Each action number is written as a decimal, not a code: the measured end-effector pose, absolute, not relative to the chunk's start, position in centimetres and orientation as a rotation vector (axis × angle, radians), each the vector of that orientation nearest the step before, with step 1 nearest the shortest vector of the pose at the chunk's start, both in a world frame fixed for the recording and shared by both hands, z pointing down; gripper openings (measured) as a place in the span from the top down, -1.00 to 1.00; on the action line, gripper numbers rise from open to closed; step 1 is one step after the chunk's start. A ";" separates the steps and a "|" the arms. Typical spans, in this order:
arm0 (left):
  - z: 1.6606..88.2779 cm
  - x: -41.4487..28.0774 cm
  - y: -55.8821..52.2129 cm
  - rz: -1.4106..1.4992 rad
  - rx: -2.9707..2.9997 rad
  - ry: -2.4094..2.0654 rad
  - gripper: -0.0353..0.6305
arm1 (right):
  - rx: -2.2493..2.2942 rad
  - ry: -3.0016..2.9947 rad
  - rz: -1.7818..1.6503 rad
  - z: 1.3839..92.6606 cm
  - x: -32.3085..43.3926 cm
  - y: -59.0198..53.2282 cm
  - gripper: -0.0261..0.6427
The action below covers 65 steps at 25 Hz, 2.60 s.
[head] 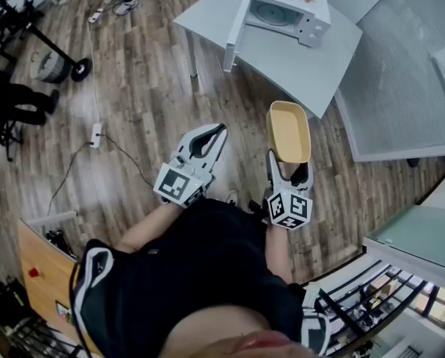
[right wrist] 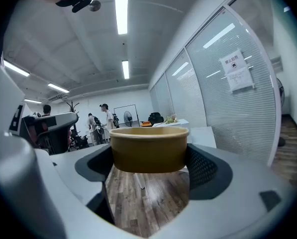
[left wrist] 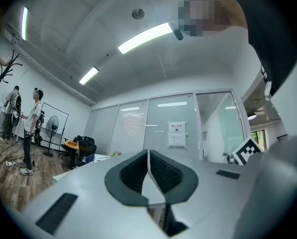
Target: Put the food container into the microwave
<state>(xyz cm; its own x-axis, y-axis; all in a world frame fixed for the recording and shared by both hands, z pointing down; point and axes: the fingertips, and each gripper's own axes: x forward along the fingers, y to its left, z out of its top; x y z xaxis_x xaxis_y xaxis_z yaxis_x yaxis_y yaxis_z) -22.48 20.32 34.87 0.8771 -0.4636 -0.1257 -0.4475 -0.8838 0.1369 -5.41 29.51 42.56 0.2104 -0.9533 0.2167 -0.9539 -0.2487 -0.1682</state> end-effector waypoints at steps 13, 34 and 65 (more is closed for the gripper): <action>35.8 -25.5 17.5 -0.268 2.931 -0.643 0.79 | 2.490 -1.908 0.469 43.3 -8.4 26.2 -0.50; 37.8 -6.3 3.9 -0.223 2.901 -0.834 0.79 | 2.315 -2.046 0.492 47.1 11.4 9.3 -0.50; 42.7 13.3 -23.4 -0.234 2.768 -0.974 0.79 | 2.017 -1.960 0.541 64.6 30.8 -31.9 -0.50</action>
<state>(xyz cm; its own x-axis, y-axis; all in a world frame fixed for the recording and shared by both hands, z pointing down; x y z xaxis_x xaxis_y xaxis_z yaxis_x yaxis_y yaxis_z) 13.35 -23.39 42.72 0.7706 -0.6319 -0.0831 -0.6006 -0.7635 0.2373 30.84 -31.89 64.64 0.0108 -0.8937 0.4485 -0.9972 -0.0425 -0.0608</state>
